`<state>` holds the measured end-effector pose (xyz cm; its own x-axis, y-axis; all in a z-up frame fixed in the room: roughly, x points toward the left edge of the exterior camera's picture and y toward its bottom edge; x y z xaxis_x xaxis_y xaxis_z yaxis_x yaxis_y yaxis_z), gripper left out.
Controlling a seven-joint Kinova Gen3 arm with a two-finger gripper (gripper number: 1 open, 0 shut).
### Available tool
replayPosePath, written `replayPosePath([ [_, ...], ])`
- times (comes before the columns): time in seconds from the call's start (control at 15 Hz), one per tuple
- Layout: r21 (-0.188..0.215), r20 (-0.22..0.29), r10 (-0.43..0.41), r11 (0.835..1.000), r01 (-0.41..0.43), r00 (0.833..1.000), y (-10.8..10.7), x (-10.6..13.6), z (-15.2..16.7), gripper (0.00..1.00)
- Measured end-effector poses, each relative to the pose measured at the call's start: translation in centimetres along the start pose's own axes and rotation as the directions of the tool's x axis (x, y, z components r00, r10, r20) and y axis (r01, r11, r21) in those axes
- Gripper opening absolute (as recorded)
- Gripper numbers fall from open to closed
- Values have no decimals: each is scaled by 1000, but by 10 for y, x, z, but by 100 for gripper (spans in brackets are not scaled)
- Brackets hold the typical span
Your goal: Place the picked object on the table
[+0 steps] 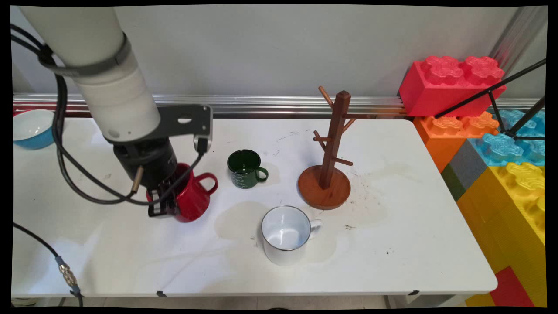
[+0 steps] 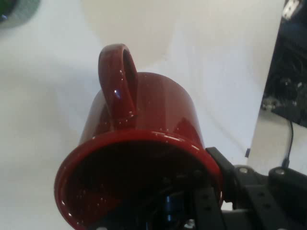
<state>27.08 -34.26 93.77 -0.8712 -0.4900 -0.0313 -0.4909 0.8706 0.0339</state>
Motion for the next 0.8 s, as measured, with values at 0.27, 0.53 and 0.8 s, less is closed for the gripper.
replayPosePath([
  [0.27,-11,45,26,1000,-25,999,0,8,25,0],
  [0.53,-13,74,36,999,-35,997,-4,16,45,0],
  [0.8,-18,95,40,999,-38,995,-5,25,65,0],
])
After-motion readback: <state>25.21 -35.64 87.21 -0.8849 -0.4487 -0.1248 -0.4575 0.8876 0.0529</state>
